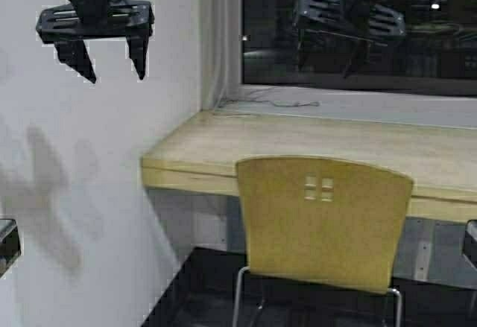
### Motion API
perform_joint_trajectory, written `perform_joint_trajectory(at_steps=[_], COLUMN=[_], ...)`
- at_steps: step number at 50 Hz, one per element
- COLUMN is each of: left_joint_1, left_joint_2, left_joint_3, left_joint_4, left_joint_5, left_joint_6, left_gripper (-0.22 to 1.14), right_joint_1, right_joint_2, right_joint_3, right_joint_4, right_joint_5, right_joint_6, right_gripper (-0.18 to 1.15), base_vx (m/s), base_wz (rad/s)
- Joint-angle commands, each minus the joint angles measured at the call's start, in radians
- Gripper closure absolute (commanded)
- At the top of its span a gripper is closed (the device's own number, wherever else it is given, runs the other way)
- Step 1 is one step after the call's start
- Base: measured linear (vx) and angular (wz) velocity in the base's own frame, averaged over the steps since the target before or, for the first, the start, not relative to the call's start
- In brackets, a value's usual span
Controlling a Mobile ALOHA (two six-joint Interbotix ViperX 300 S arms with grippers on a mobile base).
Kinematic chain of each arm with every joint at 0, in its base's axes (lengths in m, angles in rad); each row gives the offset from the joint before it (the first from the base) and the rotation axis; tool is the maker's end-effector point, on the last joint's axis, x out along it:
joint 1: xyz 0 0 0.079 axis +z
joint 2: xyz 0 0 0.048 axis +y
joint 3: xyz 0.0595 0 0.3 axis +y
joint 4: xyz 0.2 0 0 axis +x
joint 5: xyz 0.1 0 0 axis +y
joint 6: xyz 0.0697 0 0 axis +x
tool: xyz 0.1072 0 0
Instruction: Push the chairs under the table
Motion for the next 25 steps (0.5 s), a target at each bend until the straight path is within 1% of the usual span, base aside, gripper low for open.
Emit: perform_joint_trajectory(at_steps=[1, 16, 25], left_joint_1=[0.003, 0.003, 0.003], left_joint_2=[-0.021, -0.029, -0.055], left_joint_3=[-0.028, -0.028, -0.025], left_joint_4=[0.003, -0.003, -0.018], left_joint_5=[-0.017, -0.043, -0.043], left_joint_6=[0.005, -0.005, -0.002], left_gripper=[-0.11, -0.11, -0.11], right_joint_1=[0.005, 0.006, 0.005], right_joint_2=[-0.028, -0.023, -0.018], right_joint_3=[-0.021, -0.021, -0.015], right_joint_4=[0.002, 0.003, 0.015], right_joint_5=[-0.005, -0.006, -0.009], right_joint_6=[0.002, 0.008, -0.002], right_gripper=[-0.07, -0.07, -0.07], base_vx=[-0.23, -0.24, -0.21], base_wz=[0.21, 0.23, 0.12])
